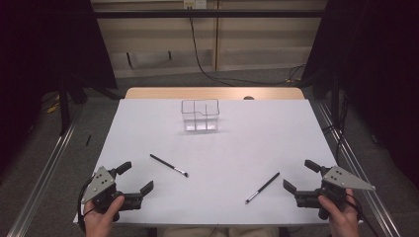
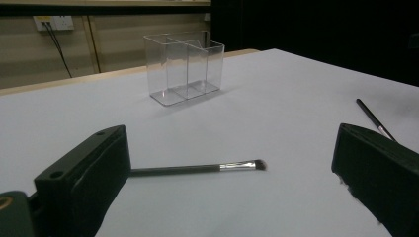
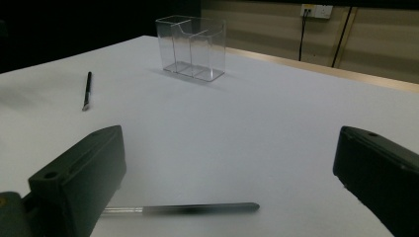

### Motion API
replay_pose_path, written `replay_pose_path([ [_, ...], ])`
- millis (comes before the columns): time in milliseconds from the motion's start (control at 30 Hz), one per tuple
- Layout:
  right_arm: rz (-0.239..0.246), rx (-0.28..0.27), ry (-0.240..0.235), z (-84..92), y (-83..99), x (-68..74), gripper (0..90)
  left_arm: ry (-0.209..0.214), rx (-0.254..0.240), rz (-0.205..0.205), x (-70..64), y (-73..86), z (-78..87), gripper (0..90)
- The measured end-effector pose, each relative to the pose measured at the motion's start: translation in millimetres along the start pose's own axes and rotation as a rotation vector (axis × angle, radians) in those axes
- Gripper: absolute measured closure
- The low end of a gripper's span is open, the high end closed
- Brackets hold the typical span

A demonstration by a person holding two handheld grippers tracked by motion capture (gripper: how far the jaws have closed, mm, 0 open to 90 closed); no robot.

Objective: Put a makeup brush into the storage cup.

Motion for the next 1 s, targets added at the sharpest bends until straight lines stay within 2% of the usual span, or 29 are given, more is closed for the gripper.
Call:
replay_pose_path([
  [133,0.001,-0.003,-0.017,-0.4,-0.5,3.3,0.0,-0.009,0.007,-0.001,1.6,0.9,0.5,1.7],
  [367,-0.013,0.003,-0.014,-2.7,0.9,0.4,0.0,-0.014,0.016,0.005,1.4,3.1,-2.2,1.7],
  [600,-0.013,0.001,-0.023,-3.2,-0.6,1.8,0.0,0.001,0.021,-0.015,-2.4,1.9,-2.0,1.6],
  [733,0.005,-0.002,-0.033,-3.6,-2.1,6.4,0.0,0.028,0.032,-0.029,-7.2,1.5,-3.5,1.6],
  [800,0.009,-0.001,-0.038,-3.9,-2.1,9.0,0.0,0.039,0.039,-0.021,-6.7,1.2,-6.7,1.6],
  [833,0.009,-0.001,-0.038,-3.9,-2.1,9.0,0.0,0.041,0.035,-0.003,-5.8,0.6,-9.1,1.6],
  [933,0.013,0.000,-0.038,-4.6,-1.6,9.6,0.0,0.037,0.095,-0.020,0.7,2.9,-16.9,1.7],
  [1000,0.011,0.005,-0.040,-5.1,-1.2,10.0,0.0,0.041,0.103,-0.010,3.0,2.4,-22.4,1.7],
])
Point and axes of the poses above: each handheld gripper's, and its own axes: z roughly backward along the jaws, y roughly out of its underside, x roughly to its left, the point moved 10 cm from there along -z, roughly forward along the jaws, and after that the axes turned 15 degrees about y, right-handed, at the moved point
